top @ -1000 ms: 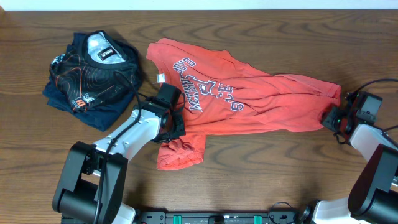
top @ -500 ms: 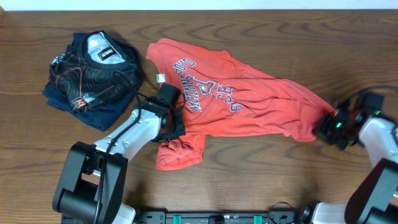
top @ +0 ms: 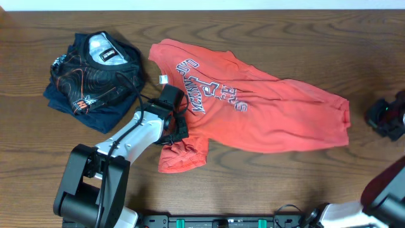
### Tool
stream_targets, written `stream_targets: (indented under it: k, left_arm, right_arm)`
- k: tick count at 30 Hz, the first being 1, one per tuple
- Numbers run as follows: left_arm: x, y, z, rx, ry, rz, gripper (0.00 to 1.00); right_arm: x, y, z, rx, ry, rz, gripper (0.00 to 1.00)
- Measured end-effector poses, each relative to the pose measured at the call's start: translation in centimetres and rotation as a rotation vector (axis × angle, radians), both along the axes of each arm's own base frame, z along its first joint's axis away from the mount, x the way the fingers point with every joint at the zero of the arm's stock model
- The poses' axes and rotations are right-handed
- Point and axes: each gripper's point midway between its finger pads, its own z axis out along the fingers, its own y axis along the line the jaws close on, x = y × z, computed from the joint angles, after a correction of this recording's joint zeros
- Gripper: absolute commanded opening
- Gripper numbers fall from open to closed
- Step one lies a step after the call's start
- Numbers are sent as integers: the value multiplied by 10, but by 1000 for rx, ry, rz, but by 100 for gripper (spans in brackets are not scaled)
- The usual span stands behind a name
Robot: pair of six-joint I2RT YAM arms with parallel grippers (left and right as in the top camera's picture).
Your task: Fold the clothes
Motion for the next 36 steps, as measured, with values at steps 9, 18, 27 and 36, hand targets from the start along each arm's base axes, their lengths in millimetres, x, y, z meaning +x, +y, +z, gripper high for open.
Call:
stream_targets:
  k: [9,18,27,36]
  left_arm:
    - [0,0,0,0,0,0,6]
    - [2,-1,0,-3,-10,0,6]
    - [3,-1,0,-4,-11,0,6]
    - [3,-1,0,-4,-11,0,6]
  right_arm:
    - [-15,9,-35,82,127,-8,23]
    - [25,25,-44,171,-41,119,41]
    - [94,52,-32,108,-260,320,53]
    - [100,74,-69,101,-167,392,48]
